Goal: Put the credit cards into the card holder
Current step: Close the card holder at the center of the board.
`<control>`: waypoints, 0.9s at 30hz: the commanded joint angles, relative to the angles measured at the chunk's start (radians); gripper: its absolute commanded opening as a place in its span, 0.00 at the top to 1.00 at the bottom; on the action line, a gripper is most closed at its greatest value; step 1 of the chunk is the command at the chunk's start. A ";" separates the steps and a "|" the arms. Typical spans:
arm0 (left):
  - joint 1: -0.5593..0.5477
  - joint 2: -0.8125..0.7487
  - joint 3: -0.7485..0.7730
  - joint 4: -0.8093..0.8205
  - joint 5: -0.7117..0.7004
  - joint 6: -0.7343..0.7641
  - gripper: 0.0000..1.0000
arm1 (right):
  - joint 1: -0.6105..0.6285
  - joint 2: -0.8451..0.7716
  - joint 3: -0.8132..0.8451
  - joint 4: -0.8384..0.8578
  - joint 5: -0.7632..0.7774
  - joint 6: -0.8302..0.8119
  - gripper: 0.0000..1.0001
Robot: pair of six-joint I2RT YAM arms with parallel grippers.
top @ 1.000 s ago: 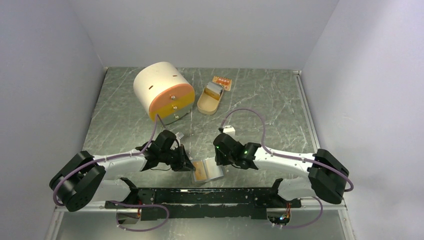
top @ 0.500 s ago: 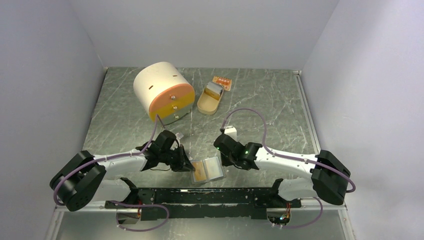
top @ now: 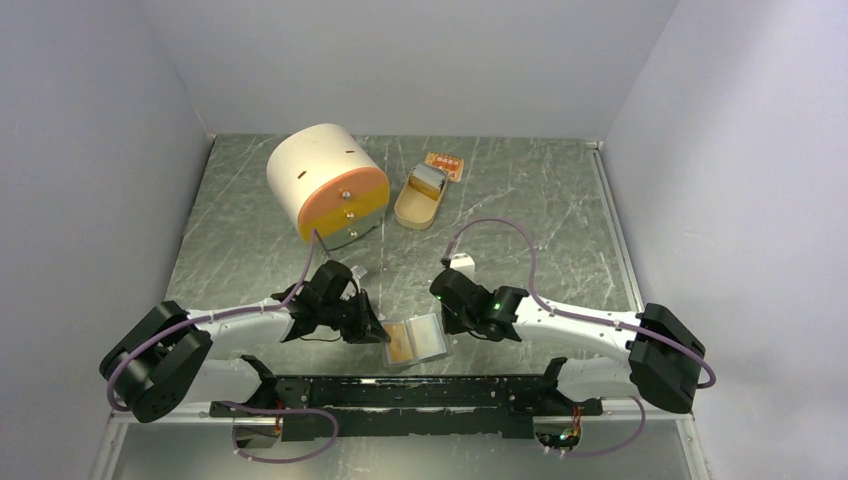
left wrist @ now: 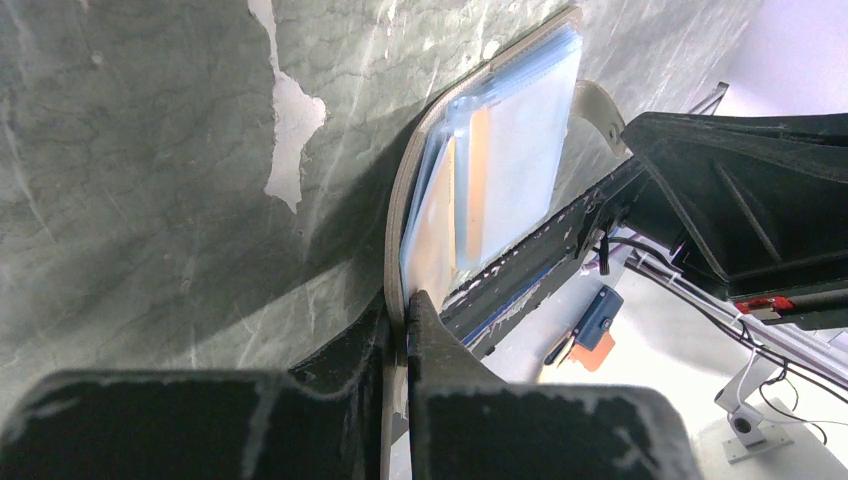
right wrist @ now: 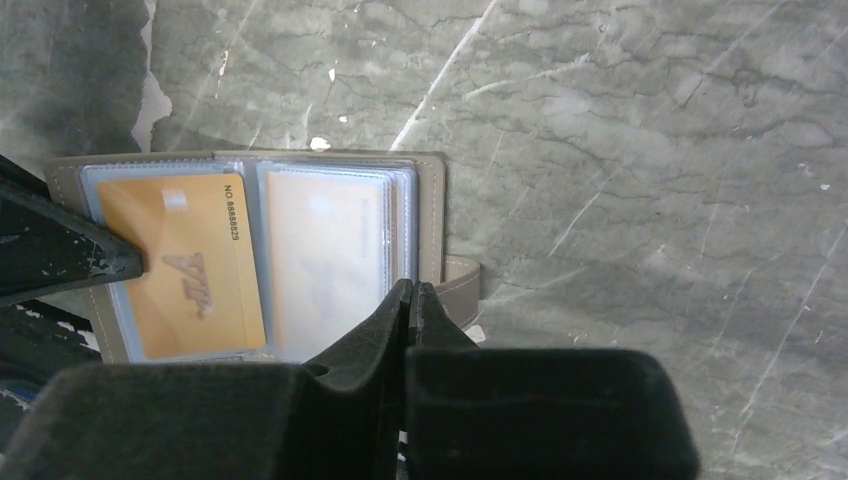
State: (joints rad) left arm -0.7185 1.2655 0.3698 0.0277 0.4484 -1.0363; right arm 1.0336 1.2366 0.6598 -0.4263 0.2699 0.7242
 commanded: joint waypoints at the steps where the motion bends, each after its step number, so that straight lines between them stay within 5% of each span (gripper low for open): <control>1: 0.005 -0.001 -0.002 -0.024 -0.019 0.000 0.91 | 0.003 -0.021 -0.019 0.016 -0.013 0.009 1.00; 8: 0.005 0.000 -0.006 -0.013 -0.017 -0.003 0.91 | 0.012 -0.013 0.003 -0.004 -0.012 0.000 0.77; 15: 0.004 0.010 -0.006 -0.006 -0.015 -0.002 0.91 | 0.056 0.019 0.031 -0.034 0.033 0.010 0.70; 19: 0.004 0.014 -0.005 -0.004 -0.013 0.001 0.91 | 0.069 0.037 0.048 -0.055 0.064 0.011 0.75; 27: 0.004 0.009 -0.012 0.001 -0.013 -0.002 0.91 | 0.087 0.029 0.056 -0.072 0.106 0.019 1.00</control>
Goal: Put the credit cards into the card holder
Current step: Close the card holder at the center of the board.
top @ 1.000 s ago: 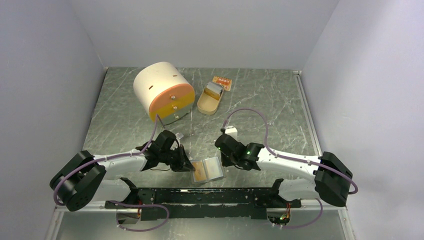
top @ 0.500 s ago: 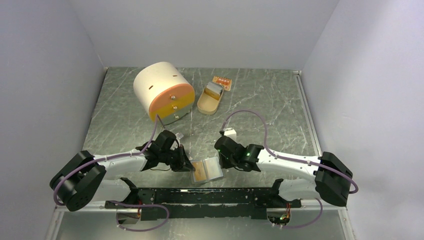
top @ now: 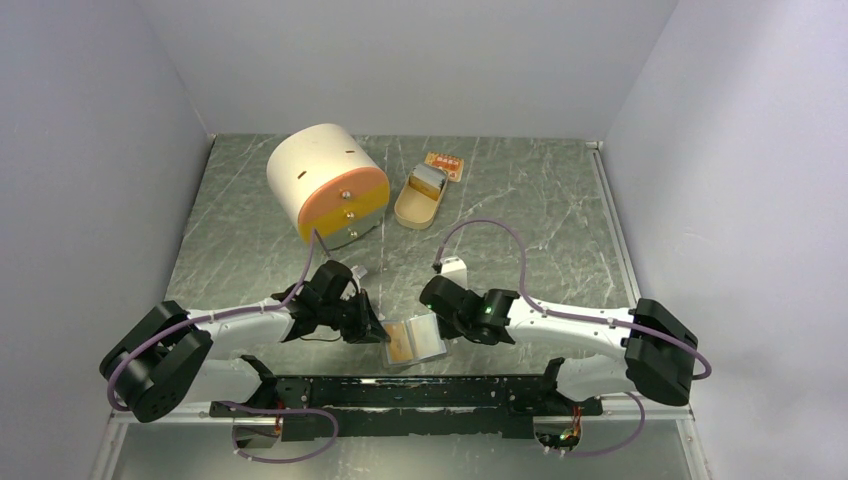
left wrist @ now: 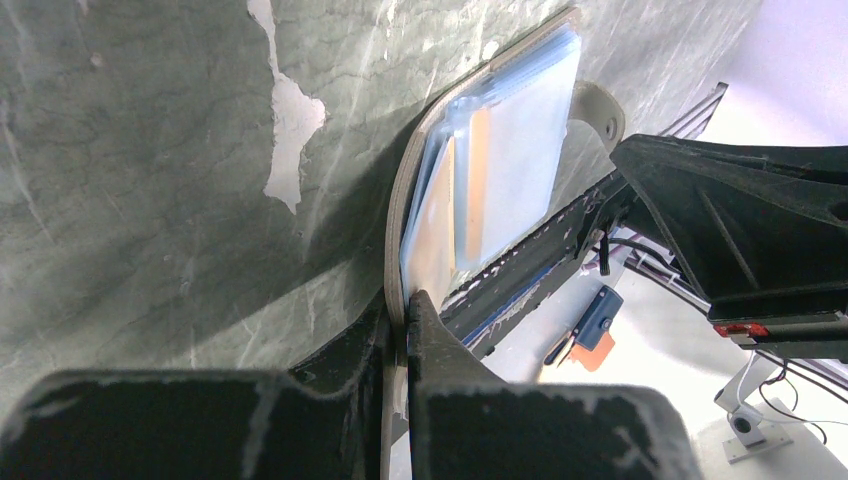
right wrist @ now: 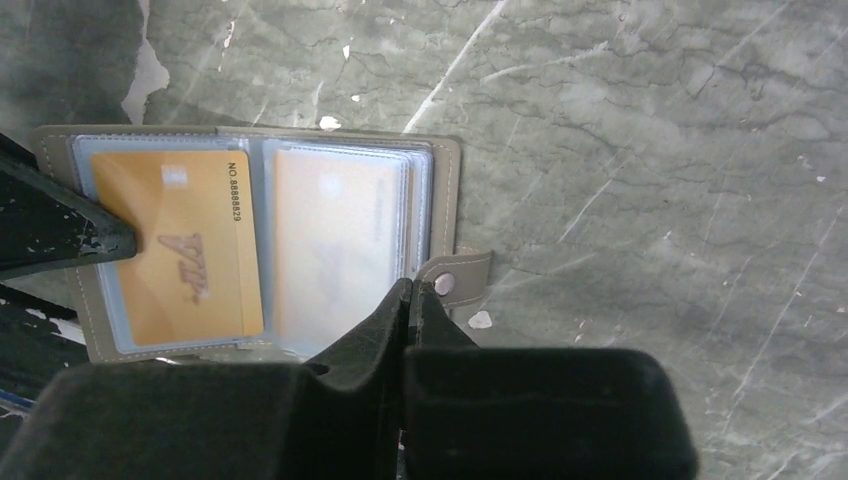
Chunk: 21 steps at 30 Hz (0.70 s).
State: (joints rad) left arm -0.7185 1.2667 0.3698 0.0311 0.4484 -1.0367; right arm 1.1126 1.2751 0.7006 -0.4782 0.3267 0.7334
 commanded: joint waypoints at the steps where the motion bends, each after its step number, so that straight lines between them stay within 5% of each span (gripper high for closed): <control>1: 0.005 0.006 -0.012 -0.002 -0.011 -0.004 0.91 | 0.007 -0.014 0.009 -0.015 0.052 0.011 1.00; 11: 0.003 -0.022 0.035 0.178 0.136 -0.013 0.67 | 0.007 -0.130 -0.151 0.194 -0.013 0.043 1.00; 17: -0.009 0.058 0.054 0.361 0.228 -0.040 0.67 | -0.005 -0.199 -0.227 0.259 -0.009 0.072 1.00; 21: -0.052 0.098 0.122 0.340 0.214 -0.010 0.62 | -0.012 -0.229 -0.235 0.232 0.023 0.070 1.00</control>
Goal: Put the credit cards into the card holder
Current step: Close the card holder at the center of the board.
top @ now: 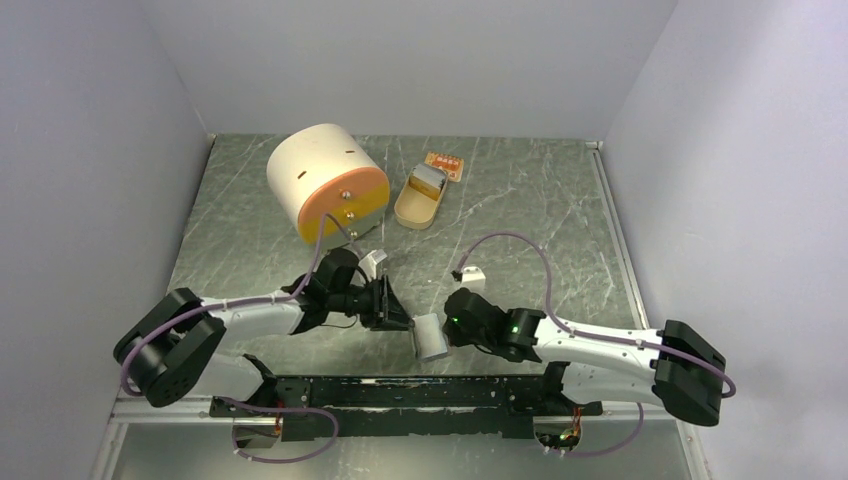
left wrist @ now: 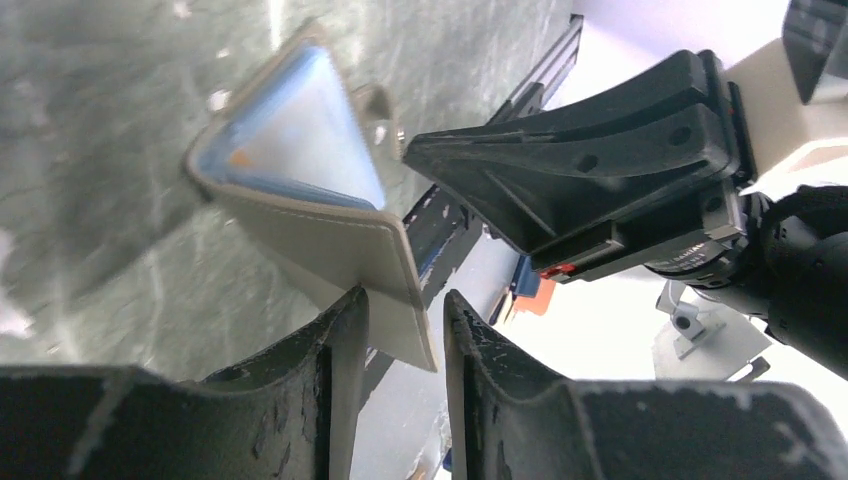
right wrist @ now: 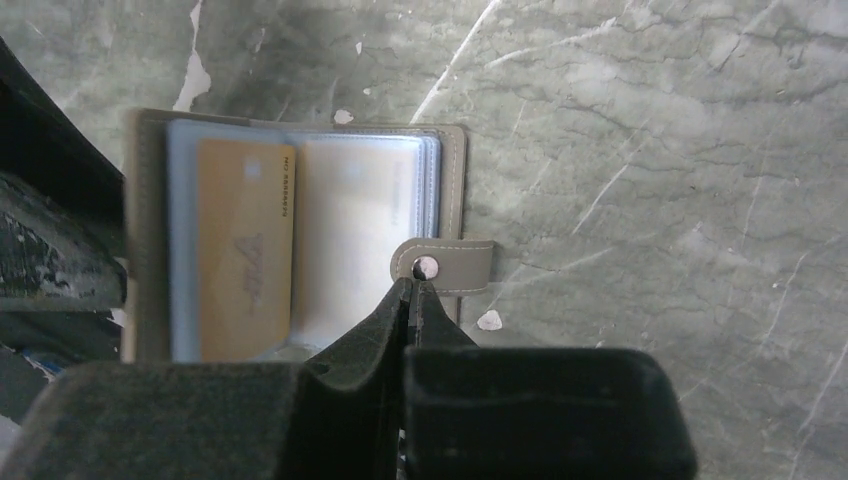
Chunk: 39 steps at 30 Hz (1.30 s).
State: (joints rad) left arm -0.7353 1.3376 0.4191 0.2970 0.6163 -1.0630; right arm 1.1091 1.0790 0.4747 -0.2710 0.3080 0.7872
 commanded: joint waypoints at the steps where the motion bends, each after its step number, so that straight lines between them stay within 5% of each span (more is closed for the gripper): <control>1: -0.042 0.037 0.091 0.053 0.036 0.029 0.62 | -0.010 -0.038 -0.006 0.020 0.045 0.009 1.00; 4: -0.050 0.070 0.109 0.040 0.024 0.038 0.67 | -0.011 -0.023 0.043 -0.030 0.047 -0.015 1.00; 8: -0.050 0.102 0.122 0.000 -0.012 0.054 0.72 | -0.009 0.005 0.106 -0.095 0.051 -0.012 0.77; 11: -0.050 0.111 0.120 0.000 -0.021 0.052 0.73 | -0.008 0.021 0.116 -0.098 0.047 -0.013 0.71; 22: -0.051 0.120 0.113 -0.012 -0.041 0.060 0.76 | -0.009 0.080 0.141 -0.096 0.033 -0.020 0.62; 33: -0.051 0.123 0.097 0.001 -0.040 0.055 0.79 | -0.007 0.131 0.148 -0.107 0.050 -0.022 0.64; 39: -0.050 0.137 0.102 -0.008 -0.050 0.064 0.81 | -0.008 0.123 0.145 -0.118 0.071 -0.022 0.78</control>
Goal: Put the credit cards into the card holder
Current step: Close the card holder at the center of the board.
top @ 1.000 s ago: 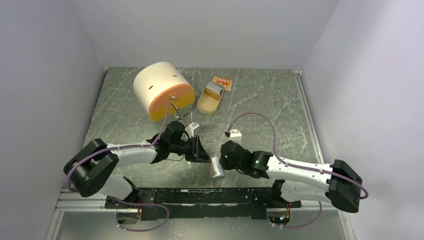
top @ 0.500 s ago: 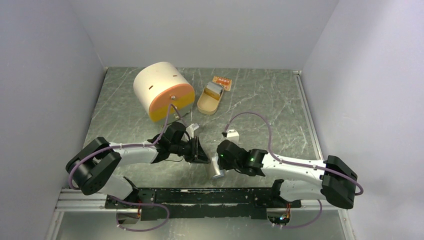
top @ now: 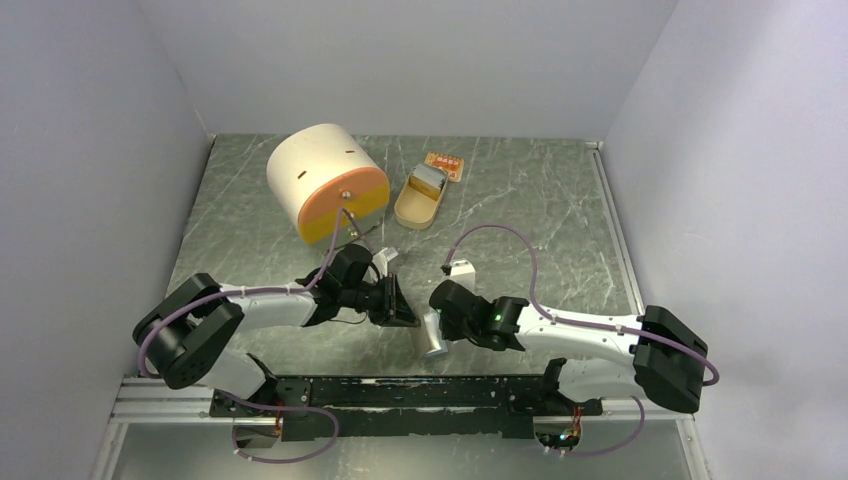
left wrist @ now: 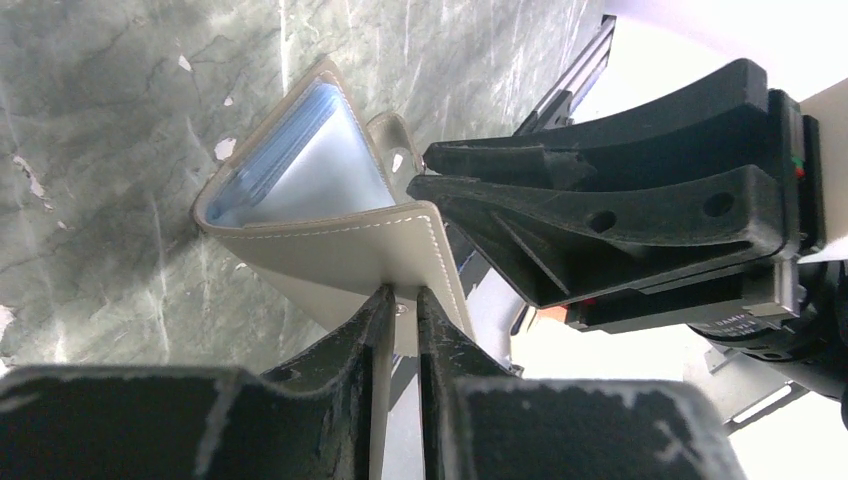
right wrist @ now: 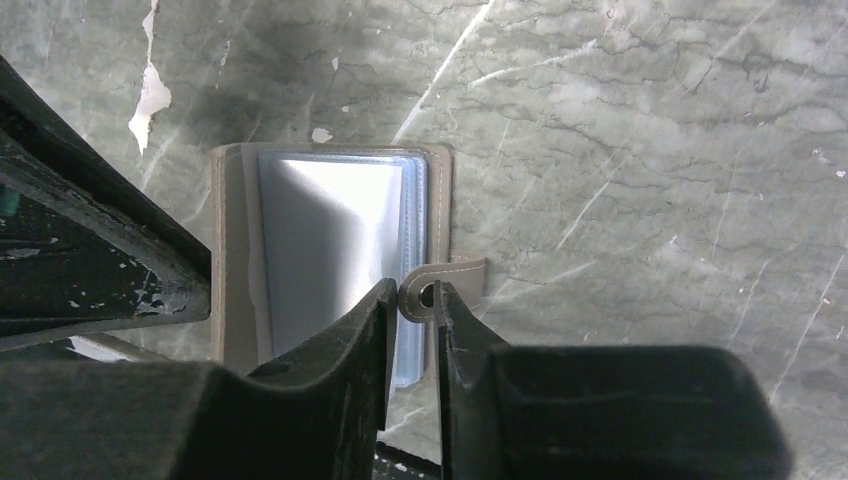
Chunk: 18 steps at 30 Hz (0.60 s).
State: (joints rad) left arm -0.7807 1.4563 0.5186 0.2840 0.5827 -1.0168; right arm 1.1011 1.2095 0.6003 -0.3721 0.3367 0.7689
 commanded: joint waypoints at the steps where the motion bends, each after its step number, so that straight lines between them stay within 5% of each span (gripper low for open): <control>1: -0.005 0.024 0.004 0.007 -0.017 0.018 0.80 | 0.000 -0.010 0.017 -0.021 0.046 -0.003 0.82; 13: -0.007 0.096 0.082 -0.063 -0.049 0.070 0.75 | 0.001 -0.023 0.006 -0.041 0.063 0.007 0.88; 18: -0.007 0.136 0.130 -0.085 -0.048 0.089 0.74 | -0.001 -0.046 -0.013 -0.044 0.068 0.006 1.00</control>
State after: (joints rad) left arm -0.7811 1.5658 0.5934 0.2279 0.5503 -0.9653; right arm 1.1011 1.1934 0.6003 -0.3939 0.3744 0.7677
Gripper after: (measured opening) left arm 0.261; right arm 0.032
